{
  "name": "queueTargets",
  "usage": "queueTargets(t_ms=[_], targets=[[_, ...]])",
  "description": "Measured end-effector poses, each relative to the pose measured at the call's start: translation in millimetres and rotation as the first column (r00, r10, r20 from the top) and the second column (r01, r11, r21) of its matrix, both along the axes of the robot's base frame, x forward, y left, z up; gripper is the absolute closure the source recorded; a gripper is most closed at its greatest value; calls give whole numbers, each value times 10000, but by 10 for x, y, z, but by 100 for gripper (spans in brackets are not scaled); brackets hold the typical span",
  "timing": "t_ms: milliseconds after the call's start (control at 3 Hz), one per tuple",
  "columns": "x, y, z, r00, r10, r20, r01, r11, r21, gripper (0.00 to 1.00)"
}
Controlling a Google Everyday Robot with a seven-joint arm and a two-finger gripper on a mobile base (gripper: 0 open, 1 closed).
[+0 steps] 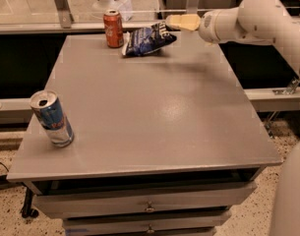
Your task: Move blue chip bag near coke can
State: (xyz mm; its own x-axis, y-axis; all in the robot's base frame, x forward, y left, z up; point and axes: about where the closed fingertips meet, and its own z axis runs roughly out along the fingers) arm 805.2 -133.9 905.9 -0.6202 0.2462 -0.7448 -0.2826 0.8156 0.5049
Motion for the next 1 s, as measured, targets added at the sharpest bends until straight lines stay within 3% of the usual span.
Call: queueTargets(t_ms=[333,667,1000], targets=[[-314,-433,160,9948,361,952,-401,9983,413,0],[-413,-613,200,9881,486,1462,-487,9988,-24,0],[-404,-602,191,9882,498,1448,-496,9988,-48,0]])
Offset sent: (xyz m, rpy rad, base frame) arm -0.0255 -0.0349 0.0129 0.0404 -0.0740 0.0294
